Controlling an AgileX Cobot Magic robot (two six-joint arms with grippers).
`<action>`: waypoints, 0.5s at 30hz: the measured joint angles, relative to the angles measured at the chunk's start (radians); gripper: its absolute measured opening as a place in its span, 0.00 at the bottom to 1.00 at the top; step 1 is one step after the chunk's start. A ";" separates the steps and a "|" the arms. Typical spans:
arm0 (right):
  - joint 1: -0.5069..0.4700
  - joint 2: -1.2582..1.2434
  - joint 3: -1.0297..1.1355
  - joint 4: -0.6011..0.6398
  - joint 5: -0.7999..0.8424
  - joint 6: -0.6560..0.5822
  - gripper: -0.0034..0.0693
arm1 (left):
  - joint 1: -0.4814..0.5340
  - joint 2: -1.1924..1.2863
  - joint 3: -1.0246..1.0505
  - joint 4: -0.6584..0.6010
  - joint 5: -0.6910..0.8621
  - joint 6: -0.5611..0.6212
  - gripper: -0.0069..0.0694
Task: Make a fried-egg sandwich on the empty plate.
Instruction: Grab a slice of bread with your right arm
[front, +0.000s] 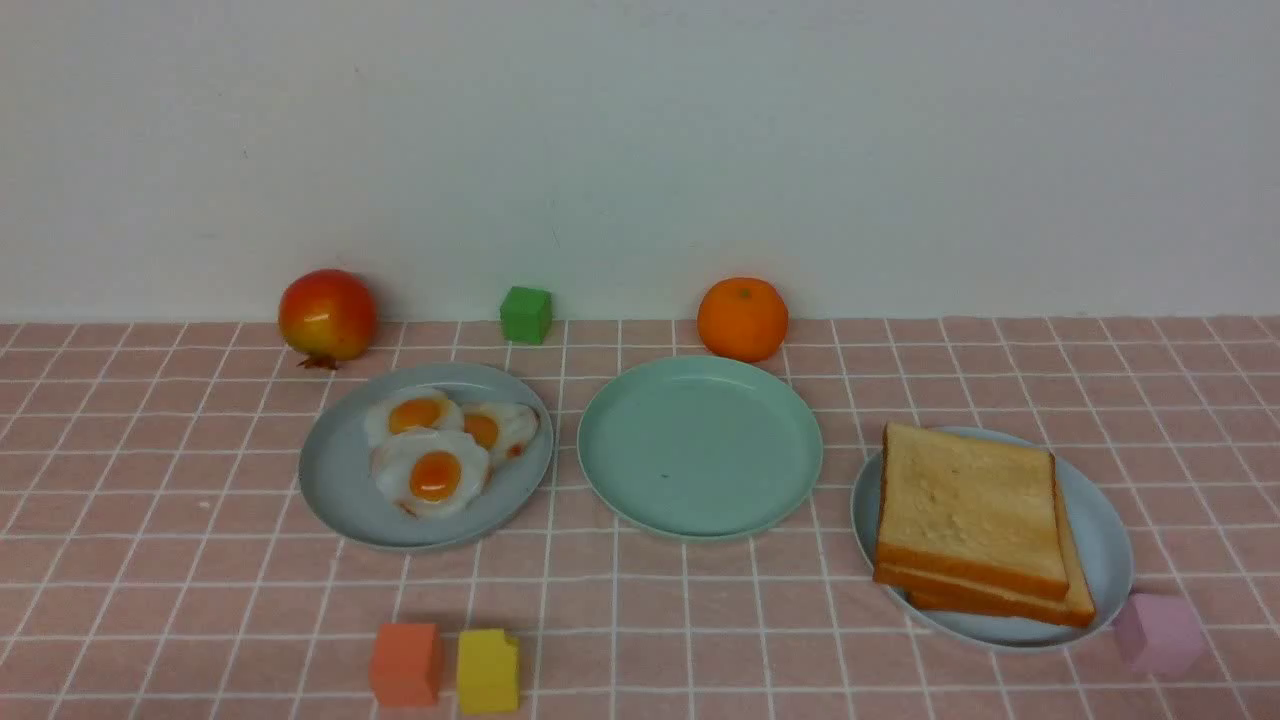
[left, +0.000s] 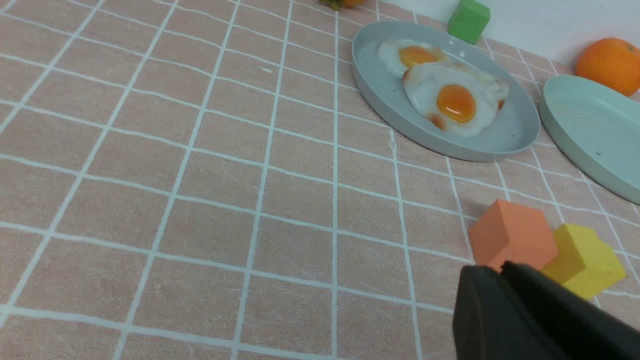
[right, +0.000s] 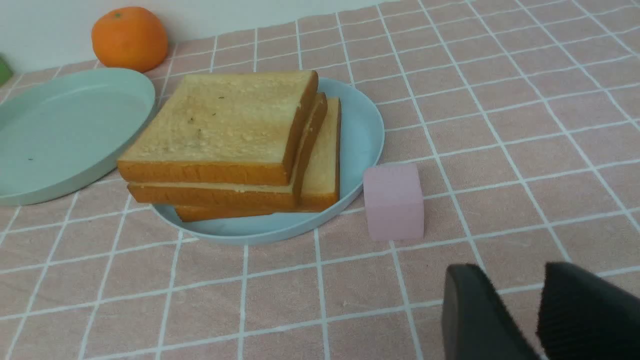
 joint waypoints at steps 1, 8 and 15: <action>0.000 0.000 0.000 0.000 0.000 0.000 0.38 | 0.000 0.000 0.000 0.000 0.000 0.000 0.20; 0.000 0.000 0.000 0.000 0.000 0.000 0.38 | 0.000 0.000 0.000 0.000 0.000 0.000 0.20; 0.000 0.000 0.000 0.000 0.000 0.000 0.38 | 0.000 0.000 0.001 -0.006 -0.006 0.000 0.20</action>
